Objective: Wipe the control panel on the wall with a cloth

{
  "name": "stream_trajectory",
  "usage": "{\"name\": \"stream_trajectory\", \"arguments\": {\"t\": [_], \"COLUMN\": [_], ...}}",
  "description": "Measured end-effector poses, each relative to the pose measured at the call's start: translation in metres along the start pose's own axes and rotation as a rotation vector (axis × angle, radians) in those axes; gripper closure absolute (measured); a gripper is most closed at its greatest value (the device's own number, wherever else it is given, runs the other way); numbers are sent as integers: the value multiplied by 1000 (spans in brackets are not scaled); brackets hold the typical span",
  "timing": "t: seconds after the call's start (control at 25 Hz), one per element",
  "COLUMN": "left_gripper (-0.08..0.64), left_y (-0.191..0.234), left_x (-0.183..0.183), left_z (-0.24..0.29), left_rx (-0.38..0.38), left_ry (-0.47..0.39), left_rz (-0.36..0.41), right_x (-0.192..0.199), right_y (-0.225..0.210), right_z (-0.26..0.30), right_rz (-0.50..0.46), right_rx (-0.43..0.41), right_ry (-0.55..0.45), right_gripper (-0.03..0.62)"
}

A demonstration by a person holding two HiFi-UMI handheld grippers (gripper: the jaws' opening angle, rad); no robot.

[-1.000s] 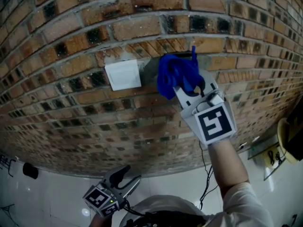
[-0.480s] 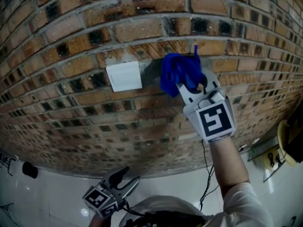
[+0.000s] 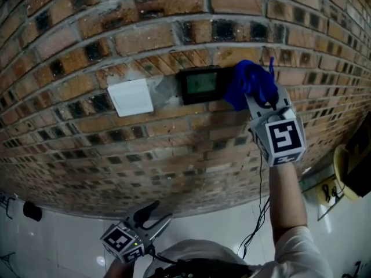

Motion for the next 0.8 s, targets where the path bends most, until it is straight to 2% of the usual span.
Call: {"name": "stream_trajectory", "arguments": {"t": [0.08,0.24,0.36,0.44,0.64,0.8], "left_gripper": [354,354,354,354,354,354], "left_y": [-2,-10,-10,-9,-15,-30], "left_x": [2,-9,-7,-5,-6,-7], "left_z": [5,13,9,4,-6,-20], "left_rx": [-12,-62,-144,-215,-320,-331], "left_ry": [10,-34,-45,-44,-33,-37], "left_rz": [1,-10,-21,-36,-43,-10], "right_x": [1,-3,-5,5,70,105], "right_y": [0,-2,8,20,63,98], "right_z": [2,1,-16,-36,-100,-172], "right_rz": [3,23,66,99,204,303], "right_rx": [-16,-47,-87,-116,-216,-277], "right_ry": [-18,-77,-131,-133,-29,88], "right_gripper": [502,502,503,503,503,502]}}
Point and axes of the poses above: the fingertips, and each gripper's own axes: z forward along the fingers, y to its left, x out of its underside, the point moved 1 cm from there along -z, backward along the fingers, and after that the axes turned 7 degrees about -z, right-handed, at the moved point
